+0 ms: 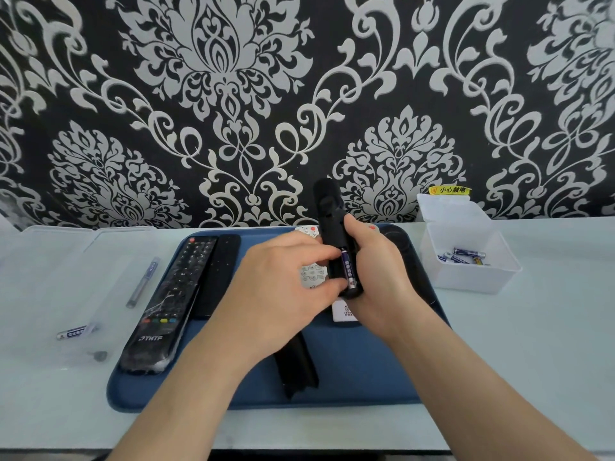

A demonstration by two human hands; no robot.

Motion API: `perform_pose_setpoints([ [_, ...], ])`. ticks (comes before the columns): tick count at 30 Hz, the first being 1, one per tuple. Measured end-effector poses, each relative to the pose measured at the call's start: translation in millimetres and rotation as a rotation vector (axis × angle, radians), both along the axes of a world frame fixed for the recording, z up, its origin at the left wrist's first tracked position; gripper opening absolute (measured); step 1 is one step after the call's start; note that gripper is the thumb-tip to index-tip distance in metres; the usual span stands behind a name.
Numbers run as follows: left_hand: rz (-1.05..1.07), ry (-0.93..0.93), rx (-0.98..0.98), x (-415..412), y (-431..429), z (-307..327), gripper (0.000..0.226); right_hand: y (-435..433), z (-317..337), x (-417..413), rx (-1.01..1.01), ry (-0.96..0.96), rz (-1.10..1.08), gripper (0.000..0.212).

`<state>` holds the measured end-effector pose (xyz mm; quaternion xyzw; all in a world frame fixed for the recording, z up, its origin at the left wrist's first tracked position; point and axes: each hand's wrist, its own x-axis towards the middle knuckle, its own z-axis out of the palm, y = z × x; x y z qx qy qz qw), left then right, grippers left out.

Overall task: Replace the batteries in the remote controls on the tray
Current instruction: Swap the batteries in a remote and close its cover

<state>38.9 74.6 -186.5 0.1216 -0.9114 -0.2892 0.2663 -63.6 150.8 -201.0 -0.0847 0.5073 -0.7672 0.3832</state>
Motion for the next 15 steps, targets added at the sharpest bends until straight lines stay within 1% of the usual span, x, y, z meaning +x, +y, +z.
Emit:
perform_pose_setpoints([
  [5,-0.020,-0.032,-0.008,1.3,-0.5,1.7,0.032,1.0,0.7,1.8,0.030,0.054,0.010,0.063],
  [8,-0.030,-0.064,-0.069,1.4,-2.2,1.8,0.029,0.6,0.3,3.0,0.050,0.095,0.007,0.060],
  [10,-0.043,-0.096,-0.170,1.4,-2.5,2.5,0.026,-0.3,-1.5,4.1,0.085,0.151,0.002,0.056],
  [12,-0.047,-0.132,-0.320,0.7,-1.2,2.5,0.027,-0.9,-2.2,6.2,0.113,0.199,-0.020,0.052],
  [15,-0.040,-0.149,-0.479,-2.2,2.8,1.5,0.028,-0.2,-1.0,9.2,0.123,0.241,-0.055,0.040],
])
